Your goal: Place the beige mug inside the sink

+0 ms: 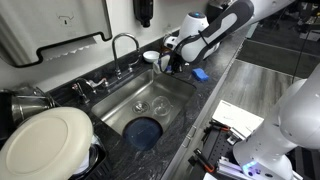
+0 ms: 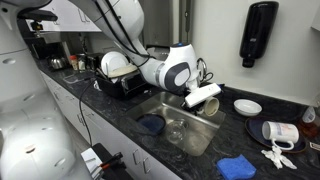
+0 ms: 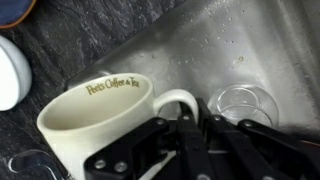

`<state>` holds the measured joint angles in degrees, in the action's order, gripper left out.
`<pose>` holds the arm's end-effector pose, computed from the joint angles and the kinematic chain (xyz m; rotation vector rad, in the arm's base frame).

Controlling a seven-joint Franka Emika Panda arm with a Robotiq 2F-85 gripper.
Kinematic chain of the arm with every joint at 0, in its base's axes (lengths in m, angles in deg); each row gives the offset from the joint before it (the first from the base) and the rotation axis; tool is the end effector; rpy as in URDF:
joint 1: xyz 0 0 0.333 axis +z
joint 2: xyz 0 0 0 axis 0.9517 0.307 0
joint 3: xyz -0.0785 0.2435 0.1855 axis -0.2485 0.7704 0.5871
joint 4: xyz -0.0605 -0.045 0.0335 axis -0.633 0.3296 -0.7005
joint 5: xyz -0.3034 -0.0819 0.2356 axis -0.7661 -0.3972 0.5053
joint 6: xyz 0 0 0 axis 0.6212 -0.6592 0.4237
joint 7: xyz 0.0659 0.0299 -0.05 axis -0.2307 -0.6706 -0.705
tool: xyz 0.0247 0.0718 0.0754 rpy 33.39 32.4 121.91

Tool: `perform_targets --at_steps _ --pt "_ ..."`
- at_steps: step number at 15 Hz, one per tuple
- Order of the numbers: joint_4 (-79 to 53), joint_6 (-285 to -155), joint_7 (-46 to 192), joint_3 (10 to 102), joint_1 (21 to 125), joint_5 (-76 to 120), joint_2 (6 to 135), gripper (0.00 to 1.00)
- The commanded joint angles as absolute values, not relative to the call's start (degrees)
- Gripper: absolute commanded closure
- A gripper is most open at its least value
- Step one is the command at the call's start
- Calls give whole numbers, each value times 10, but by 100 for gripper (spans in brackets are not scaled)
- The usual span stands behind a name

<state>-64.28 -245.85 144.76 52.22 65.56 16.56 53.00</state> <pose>0.4775 -0.1140 0.3196 2.4849 1.4424 0.2823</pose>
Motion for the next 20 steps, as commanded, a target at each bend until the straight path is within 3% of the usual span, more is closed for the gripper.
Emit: perform_targets --at_steps 1,10,20 --pt "-656 -2507 1457 536 670 177 548 98" --pt "-615 -2557 1295 528 691 33 718 98" --pt "-546 -2508 1104 561 676 54 838 98"
